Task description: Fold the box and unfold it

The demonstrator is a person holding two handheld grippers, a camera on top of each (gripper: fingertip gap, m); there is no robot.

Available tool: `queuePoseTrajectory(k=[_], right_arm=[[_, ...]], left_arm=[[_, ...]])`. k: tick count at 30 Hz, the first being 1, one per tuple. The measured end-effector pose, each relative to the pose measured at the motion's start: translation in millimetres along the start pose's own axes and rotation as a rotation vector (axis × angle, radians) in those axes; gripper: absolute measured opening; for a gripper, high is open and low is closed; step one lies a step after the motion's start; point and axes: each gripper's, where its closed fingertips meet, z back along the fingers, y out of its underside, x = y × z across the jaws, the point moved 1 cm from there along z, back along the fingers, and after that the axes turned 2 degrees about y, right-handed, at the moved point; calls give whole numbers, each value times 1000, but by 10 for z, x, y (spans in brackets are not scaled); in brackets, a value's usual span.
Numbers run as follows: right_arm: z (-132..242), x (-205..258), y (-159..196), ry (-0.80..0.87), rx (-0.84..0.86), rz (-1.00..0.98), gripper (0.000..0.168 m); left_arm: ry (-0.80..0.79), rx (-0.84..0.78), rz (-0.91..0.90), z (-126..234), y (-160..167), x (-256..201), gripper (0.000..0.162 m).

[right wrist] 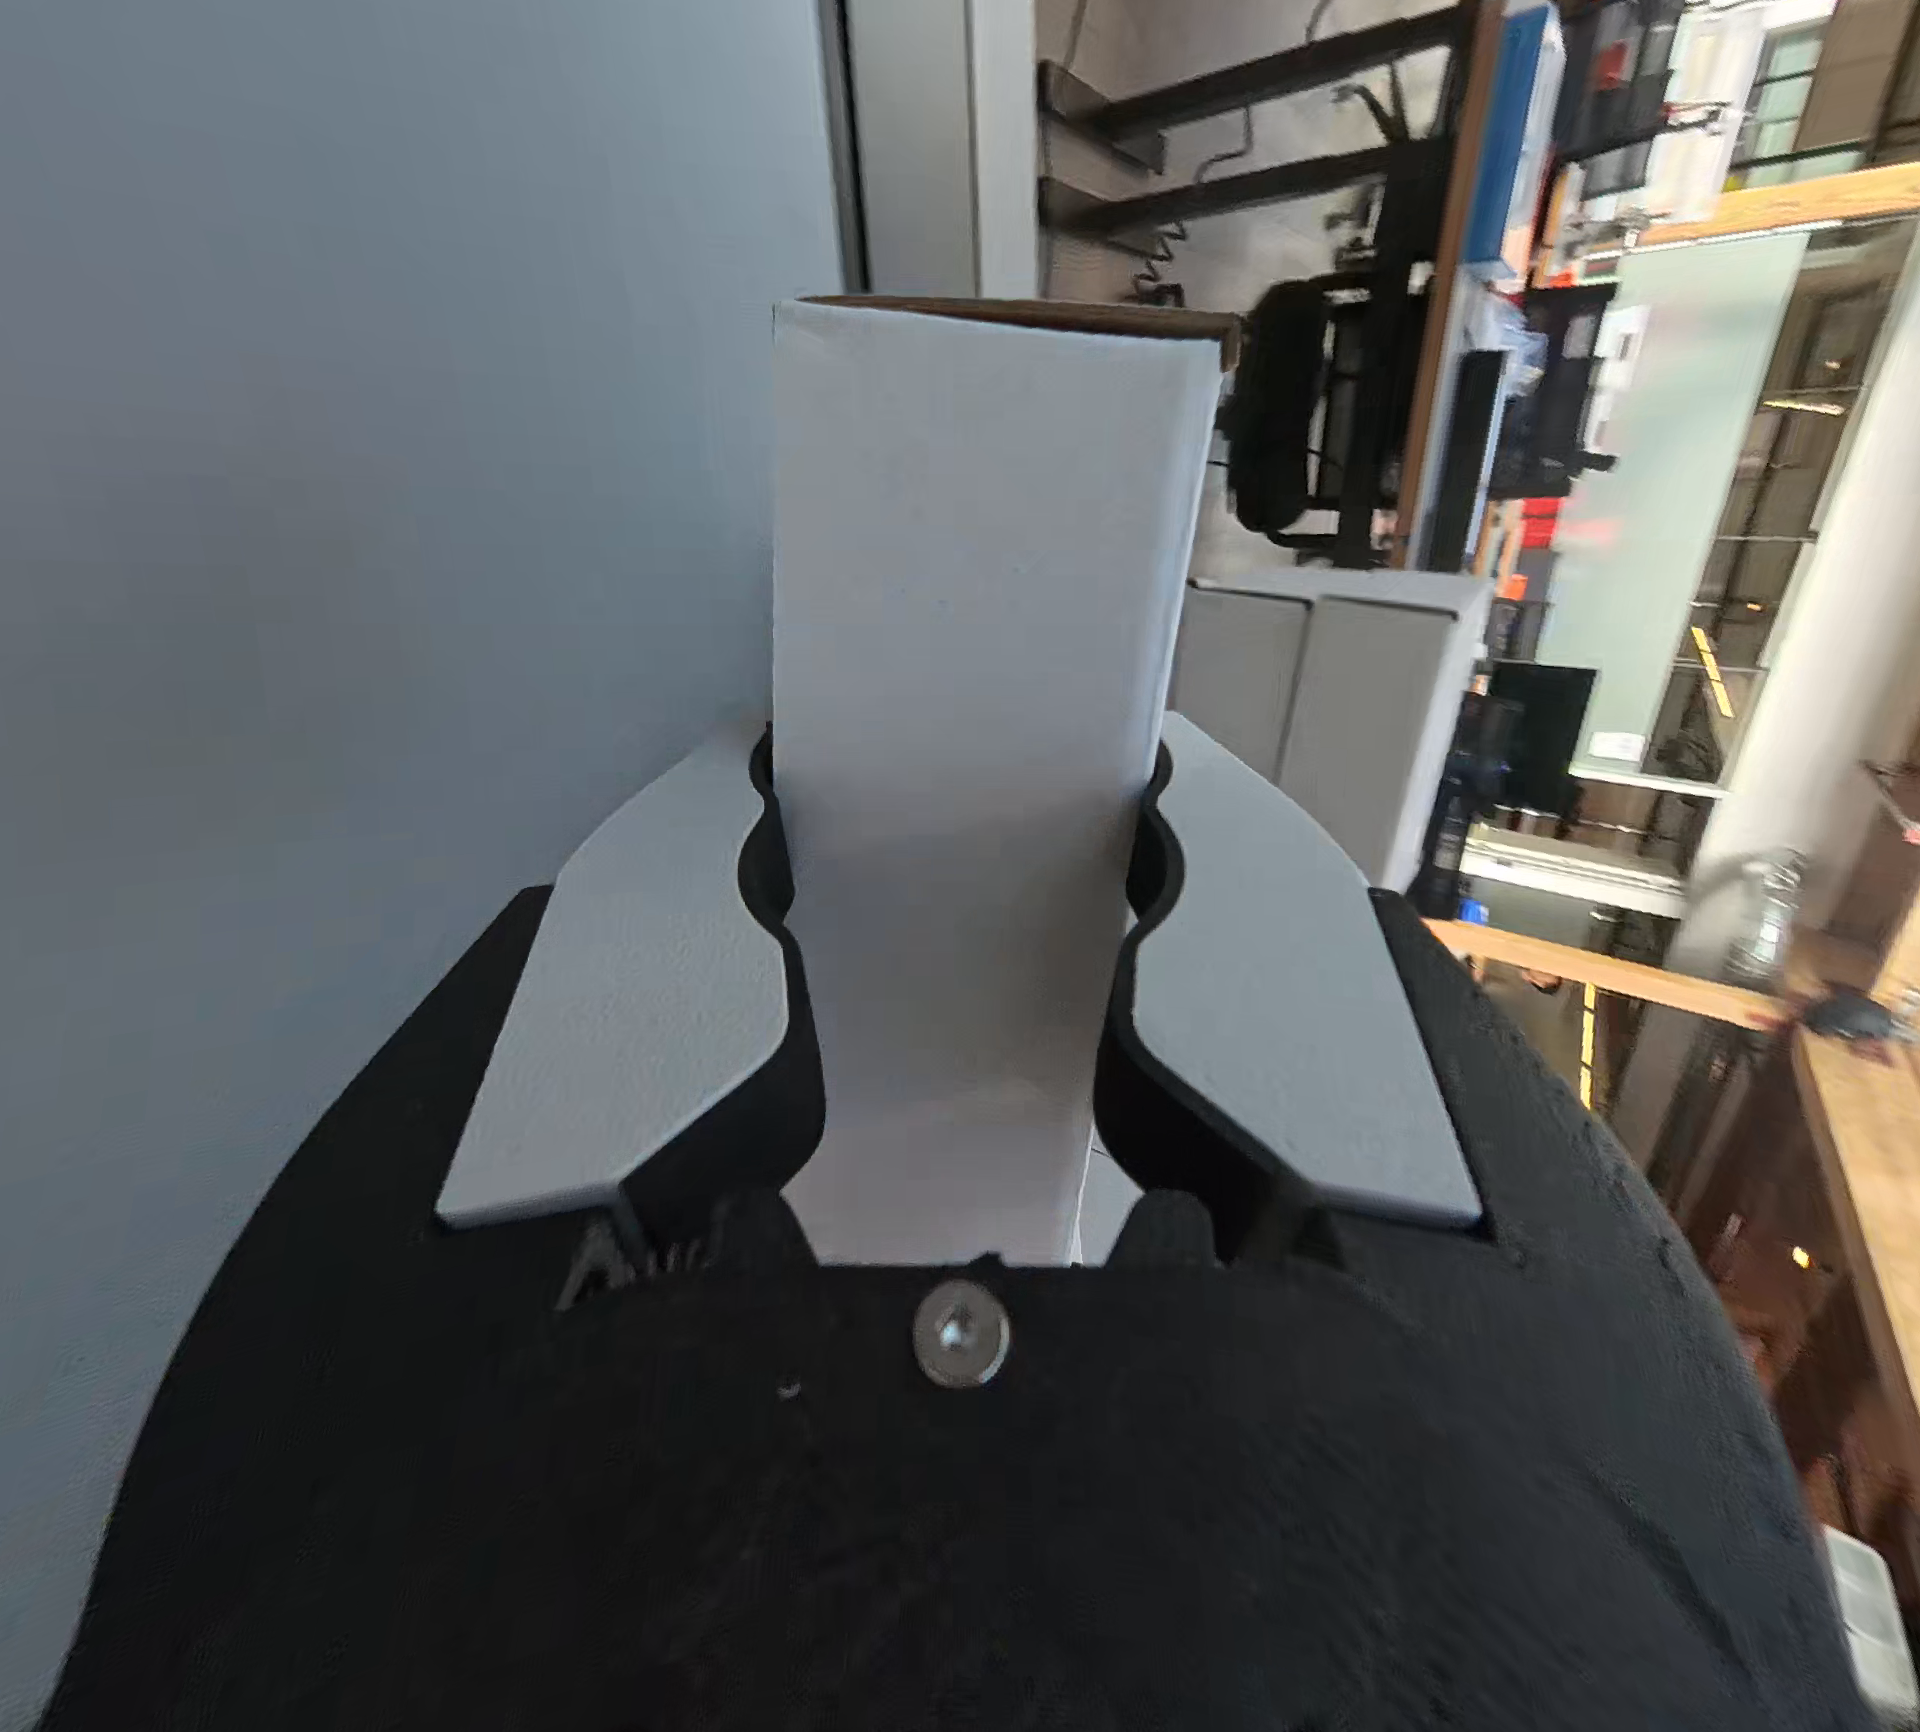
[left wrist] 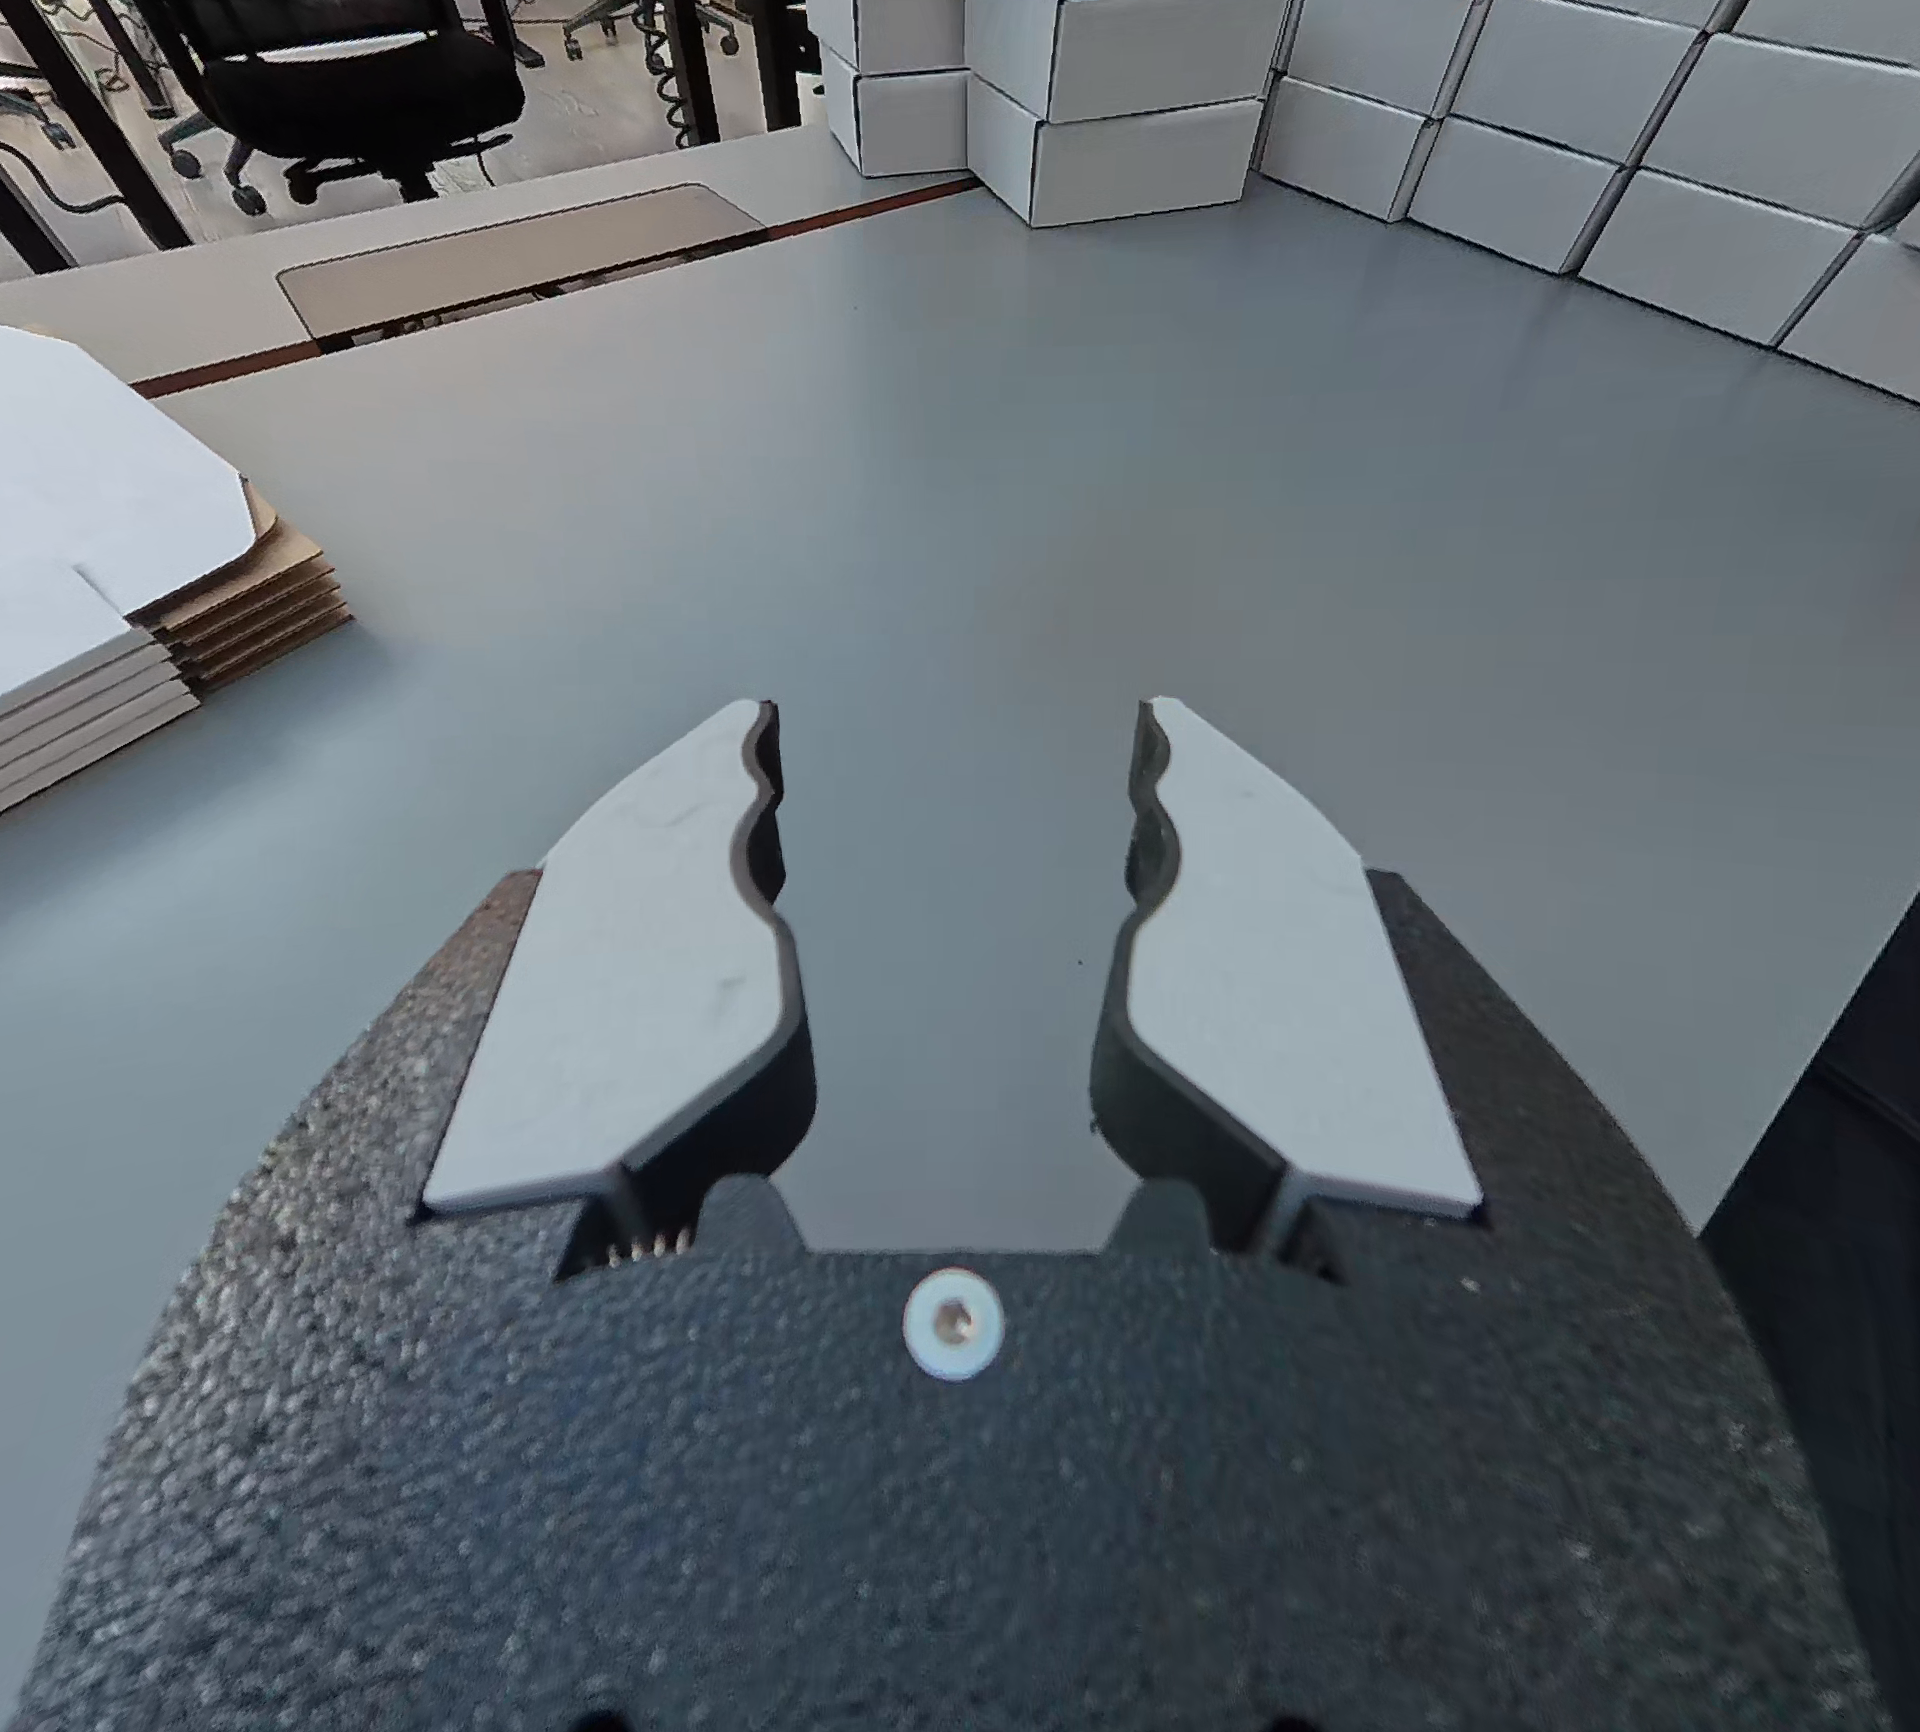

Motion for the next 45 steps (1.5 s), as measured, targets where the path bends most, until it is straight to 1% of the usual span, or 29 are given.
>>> queuePoseTrajectory(k=[3,6,8,11,15,21,25,30,35,38,41,45], right_arm=[[-135,-432,575,209,-8,9,64],[-402,-549,1008,353,-12,55,64],[-581,-494,1170,423,-6,130,64],[-855,-330,1337,447,0,201,64],[-1066,-285,1560,475,41,174,64],[-1218,-296,1517,493,25,189,64],[-1335,-235,1527,437,65,181,64],[-1326,-241,1519,402,33,156,65],[-1325,-210,1495,310,6,164,65],[-1322,-191,1497,243,-1,117,65],[-1328,-119,1486,144,-15,66,70],[-1314,-110,1466,88,-25,-5,69]], left_arm=[[21,-10,14,-65,-21,-20,63],[45,-11,25,-152,-37,-52,62],[52,0,31,-206,-25,-70,62],[57,32,22,-258,31,-102,62],[50,66,20,-277,118,-108,62],[73,94,48,-394,186,-127,62],[96,107,42,-484,201,-191,62],[102,145,20,-527,263,-214,62],[116,139,30,-544,249,-233,62],[126,141,32,-553,254,-258,62],[135,150,24,-551,267,-287,62],[141,155,23,-539,279,-306,63]])
